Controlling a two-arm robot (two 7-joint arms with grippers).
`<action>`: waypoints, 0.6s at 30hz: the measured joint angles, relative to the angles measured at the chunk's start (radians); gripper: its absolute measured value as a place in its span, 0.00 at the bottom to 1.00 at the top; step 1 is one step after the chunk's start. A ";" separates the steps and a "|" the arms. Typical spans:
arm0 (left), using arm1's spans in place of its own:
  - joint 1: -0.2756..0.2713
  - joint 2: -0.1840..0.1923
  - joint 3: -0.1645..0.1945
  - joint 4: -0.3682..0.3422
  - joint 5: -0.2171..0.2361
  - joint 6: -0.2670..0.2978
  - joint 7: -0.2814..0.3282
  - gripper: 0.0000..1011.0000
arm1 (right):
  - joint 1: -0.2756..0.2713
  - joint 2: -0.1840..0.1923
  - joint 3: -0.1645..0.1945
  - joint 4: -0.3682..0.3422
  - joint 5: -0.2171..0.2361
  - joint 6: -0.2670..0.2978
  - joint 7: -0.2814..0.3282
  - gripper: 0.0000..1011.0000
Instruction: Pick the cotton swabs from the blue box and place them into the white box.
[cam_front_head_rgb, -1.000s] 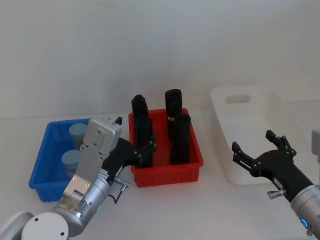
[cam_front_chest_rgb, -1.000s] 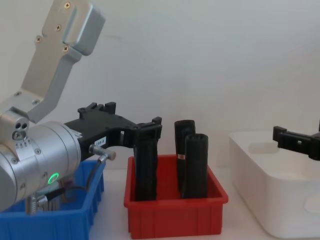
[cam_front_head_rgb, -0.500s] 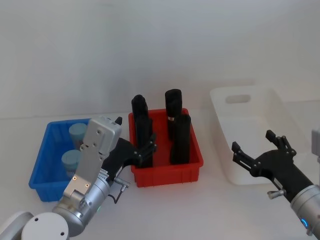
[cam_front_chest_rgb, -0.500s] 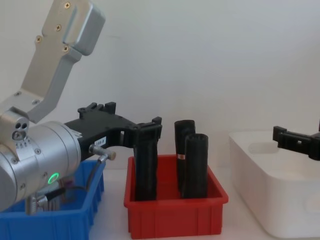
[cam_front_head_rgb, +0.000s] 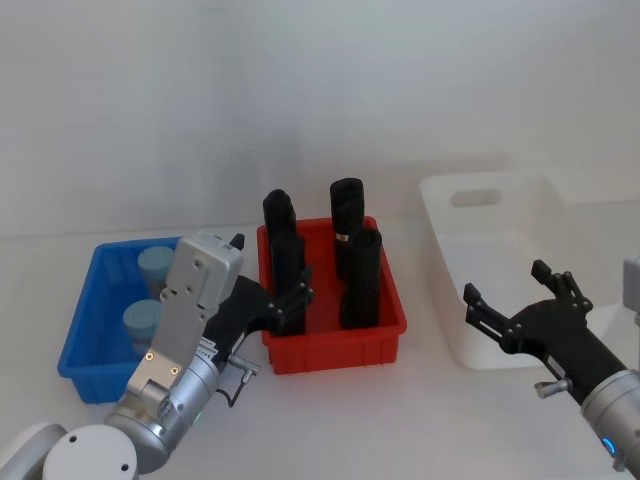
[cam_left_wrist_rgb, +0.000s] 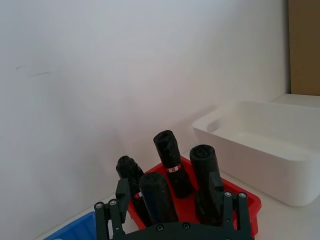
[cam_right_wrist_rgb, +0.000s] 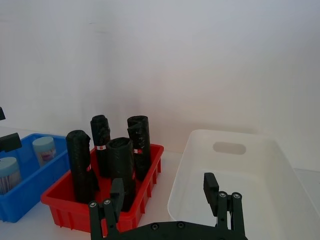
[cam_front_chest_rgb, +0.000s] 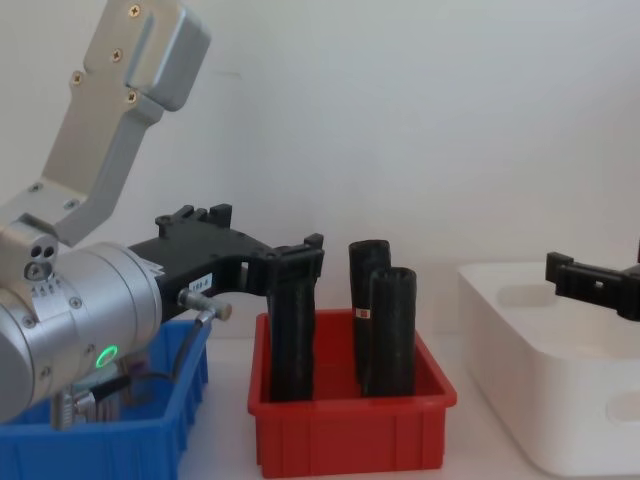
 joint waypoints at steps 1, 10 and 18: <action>0.000 0.000 0.000 0.000 0.000 0.000 0.000 0.99 | 0.000 0.000 0.000 0.000 0.000 0.000 0.000 0.99; 0.000 0.000 0.000 0.000 0.000 0.000 0.000 0.99 | 0.000 0.000 0.000 0.000 0.000 0.000 0.000 0.99; 0.000 0.000 0.000 0.000 0.000 0.000 0.000 0.99 | 0.000 0.000 0.000 0.000 0.000 0.000 0.000 0.99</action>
